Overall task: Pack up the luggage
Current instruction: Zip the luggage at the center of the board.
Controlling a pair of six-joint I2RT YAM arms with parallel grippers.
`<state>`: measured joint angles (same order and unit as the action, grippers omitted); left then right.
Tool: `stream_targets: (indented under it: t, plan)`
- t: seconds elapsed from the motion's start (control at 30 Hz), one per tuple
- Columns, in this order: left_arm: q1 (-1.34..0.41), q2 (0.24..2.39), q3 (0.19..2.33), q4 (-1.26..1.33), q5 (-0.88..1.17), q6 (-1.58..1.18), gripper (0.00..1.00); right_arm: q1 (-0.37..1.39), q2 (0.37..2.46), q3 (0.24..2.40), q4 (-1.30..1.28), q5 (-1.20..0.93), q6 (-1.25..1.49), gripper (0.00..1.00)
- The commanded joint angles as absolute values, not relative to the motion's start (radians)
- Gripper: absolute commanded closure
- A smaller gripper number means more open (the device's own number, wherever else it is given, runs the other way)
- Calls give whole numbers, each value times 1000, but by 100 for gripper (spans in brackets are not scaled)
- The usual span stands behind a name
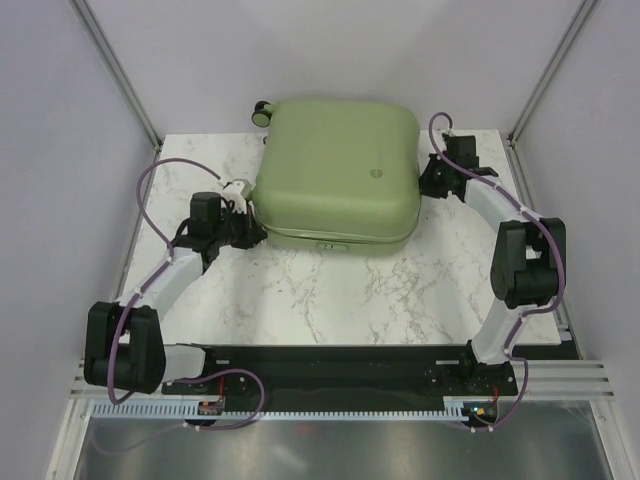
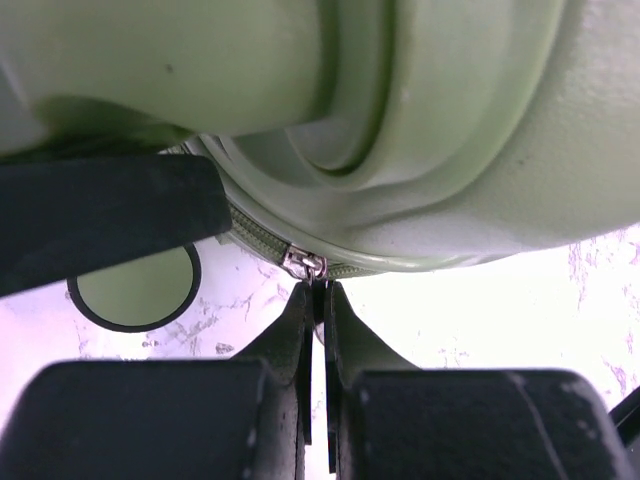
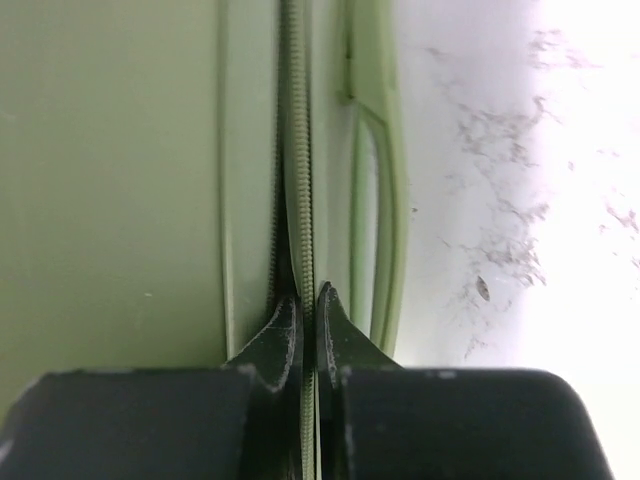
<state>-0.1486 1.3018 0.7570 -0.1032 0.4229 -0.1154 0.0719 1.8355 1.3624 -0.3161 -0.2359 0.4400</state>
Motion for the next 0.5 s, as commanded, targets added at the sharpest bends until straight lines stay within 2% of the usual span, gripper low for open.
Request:
stream_targets:
  t: [0.0, 0.17, 0.47]
  plan:
    - [-179, 1184, 747, 6, 548, -92, 98, 156, 1876, 1321, -508, -94, 535, 100]
    - [-179, 1057, 718, -46, 543, -101, 98, 156, 1824, 1282, -526, 127, 580, 100]
    - [-183, 905, 634, -101, 617, -126, 98, 163, 1813, 1241, -532, 316, 643, 100]
